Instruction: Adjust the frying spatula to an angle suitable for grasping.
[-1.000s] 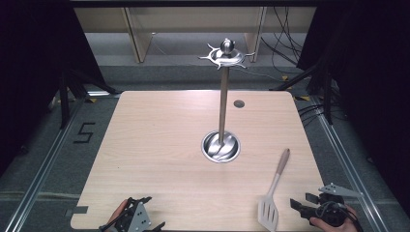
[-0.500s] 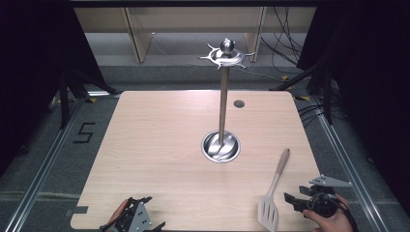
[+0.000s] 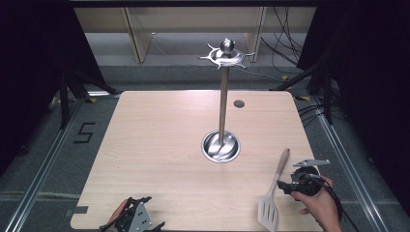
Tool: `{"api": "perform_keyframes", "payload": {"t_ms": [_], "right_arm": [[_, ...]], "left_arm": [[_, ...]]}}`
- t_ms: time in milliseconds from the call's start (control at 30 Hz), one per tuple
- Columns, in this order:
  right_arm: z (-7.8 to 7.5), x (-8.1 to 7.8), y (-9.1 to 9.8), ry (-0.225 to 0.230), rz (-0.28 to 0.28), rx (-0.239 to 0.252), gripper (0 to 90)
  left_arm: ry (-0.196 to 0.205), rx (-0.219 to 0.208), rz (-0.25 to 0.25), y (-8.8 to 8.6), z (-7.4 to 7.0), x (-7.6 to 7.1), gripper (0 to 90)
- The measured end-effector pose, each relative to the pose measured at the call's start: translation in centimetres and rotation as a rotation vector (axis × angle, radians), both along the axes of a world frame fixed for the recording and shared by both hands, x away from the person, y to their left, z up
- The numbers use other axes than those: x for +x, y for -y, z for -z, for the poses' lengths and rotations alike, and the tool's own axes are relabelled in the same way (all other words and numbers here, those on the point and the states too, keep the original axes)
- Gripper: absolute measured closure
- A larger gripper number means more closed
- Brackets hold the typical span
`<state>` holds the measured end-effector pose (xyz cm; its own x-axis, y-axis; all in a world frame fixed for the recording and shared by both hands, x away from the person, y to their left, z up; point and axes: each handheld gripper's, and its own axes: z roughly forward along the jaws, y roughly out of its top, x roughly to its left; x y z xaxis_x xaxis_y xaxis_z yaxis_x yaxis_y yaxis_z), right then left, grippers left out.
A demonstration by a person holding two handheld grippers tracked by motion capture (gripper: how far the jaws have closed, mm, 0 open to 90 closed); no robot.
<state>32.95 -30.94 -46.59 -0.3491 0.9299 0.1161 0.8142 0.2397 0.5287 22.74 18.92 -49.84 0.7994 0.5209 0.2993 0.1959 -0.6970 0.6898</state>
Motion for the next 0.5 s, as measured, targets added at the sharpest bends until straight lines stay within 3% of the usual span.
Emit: {"api": "perform_keyframes", "payload": {"t_ms": [100, 133, 200, 233, 267, 300, 333, 367, 400, 500], "right_arm": [[0.1, 0.8, -0.6, -0.013, 0.016, -0.012, 37.0], [0.4, 1.1, -0.5, -0.005, -0.013, -0.018, 36.9], [0.3, 1.3, -0.7, -0.019, 0.002, -0.011, 36.9], [0.7, 1.8, -0.8, 0.007, 0.004, -0.027, 36.6], [0.7, 1.9, -1.2, -0.011, 0.032, -0.017, 36.4], [0.8, 2.1, -1.1, -0.029, 0.008, -0.039, 36.1], [0.7, 2.2, -1.4, -0.043, 0.037, -0.042, 35.3], [0.9, 2.6, -1.2, -0.019, 0.009, -0.086, 35.0], [0.9, 2.8, -1.2, -0.014, 0.003, -0.097, 35.0], [1.2, 3.3, -1.2, -0.023, 0.000, -0.076, 35.4]], "left_arm": [[0.019, -0.010, -0.006, 0.1, 0.0, -0.1, 15.7], [0.009, -0.019, -0.001, 0.1, 0.0, -0.1, 15.6], [0.011, 0.000, 0.007, 0.0, -0.1, -0.1, 15.6], [0.021, -0.008, -0.008, 0.1, 0.0, 0.0, 15.6], [0.021, -0.008, -0.008, 0.1, 0.0, 0.0, 15.6], [0.019, -0.009, -0.007, 0.0, 0.0, -0.1, 15.6], [0.019, -0.009, -0.006, 0.0, 0.0, 0.0, 15.6], [0.017, -0.013, -0.007, 0.0, 0.0, 0.0, 15.6], [0.002, -0.002, 0.003, 0.0, -0.1, 0.0, 15.6], [0.005, -0.003, 0.007, -0.1, -0.1, -0.1, 15.6]]}}
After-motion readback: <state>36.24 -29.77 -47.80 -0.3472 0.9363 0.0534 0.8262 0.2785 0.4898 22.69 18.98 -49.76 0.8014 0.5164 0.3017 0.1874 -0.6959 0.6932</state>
